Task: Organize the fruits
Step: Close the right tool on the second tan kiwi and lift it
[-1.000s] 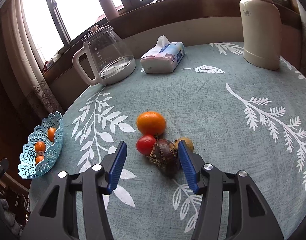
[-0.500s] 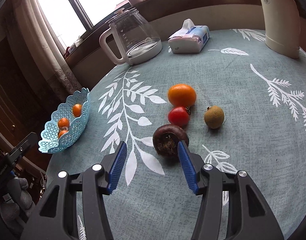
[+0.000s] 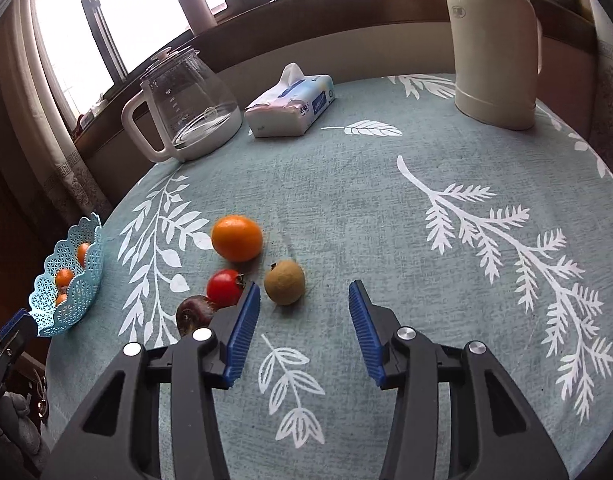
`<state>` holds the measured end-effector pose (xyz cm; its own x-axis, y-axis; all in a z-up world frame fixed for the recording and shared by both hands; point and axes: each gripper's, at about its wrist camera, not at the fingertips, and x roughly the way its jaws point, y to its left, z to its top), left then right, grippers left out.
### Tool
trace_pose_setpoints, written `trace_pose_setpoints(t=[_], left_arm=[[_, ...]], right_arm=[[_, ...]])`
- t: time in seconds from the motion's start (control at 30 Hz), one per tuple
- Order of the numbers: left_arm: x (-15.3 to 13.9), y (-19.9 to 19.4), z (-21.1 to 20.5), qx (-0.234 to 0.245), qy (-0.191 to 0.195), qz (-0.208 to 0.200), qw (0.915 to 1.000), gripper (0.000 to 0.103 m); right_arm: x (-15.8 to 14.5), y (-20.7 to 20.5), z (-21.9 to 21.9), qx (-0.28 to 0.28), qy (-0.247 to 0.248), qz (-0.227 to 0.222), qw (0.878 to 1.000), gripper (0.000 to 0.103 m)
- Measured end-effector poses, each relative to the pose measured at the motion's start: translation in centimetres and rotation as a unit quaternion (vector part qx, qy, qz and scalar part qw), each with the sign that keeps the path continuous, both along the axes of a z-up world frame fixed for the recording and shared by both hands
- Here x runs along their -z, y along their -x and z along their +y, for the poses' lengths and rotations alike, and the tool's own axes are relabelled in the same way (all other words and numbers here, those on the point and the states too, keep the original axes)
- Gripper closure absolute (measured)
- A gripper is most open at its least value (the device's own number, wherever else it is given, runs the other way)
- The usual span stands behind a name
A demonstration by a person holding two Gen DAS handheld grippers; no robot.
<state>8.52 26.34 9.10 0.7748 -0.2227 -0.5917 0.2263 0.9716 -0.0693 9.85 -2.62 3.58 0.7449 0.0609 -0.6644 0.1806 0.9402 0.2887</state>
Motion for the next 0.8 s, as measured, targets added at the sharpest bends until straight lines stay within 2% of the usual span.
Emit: trace_pose_setpoints(t=[0.2,0.43,0.5,0.67,0.8], left_arm=[[0.5,-0.3,-1.2,0.01,-0.002,0.009,0.9999,0.003],[0.9,-1.0,-1.8,0.01,-0.007,0.016,0.9998,0.003],[1.0,-1.2,-2.1,0.013,-0.008,0.018,0.9997,0.003],[1.4,-1.6,-3.1,0.022,-0.012,0.023,0.9994,0.003],[1.7,-1.8,-4.1,0.03,-0.015,0.026,0.9991,0.003]], right_arm=[[0.6,-2.4,0.7,-0.035,0.022,0.018,0.999,0.061],[1.2,-3.8,1.5,-0.055,0.024,0.03,0.998,0.064],[1.5,-4.1,1.6,-0.057,0.025,0.035,0.997,0.065],[1.8,-4.3,1.6,-0.057,0.025,0.041,0.997,0.076],[1.7,-4.0,1.3,-0.053,0.016,0.034,0.998,0.076]])
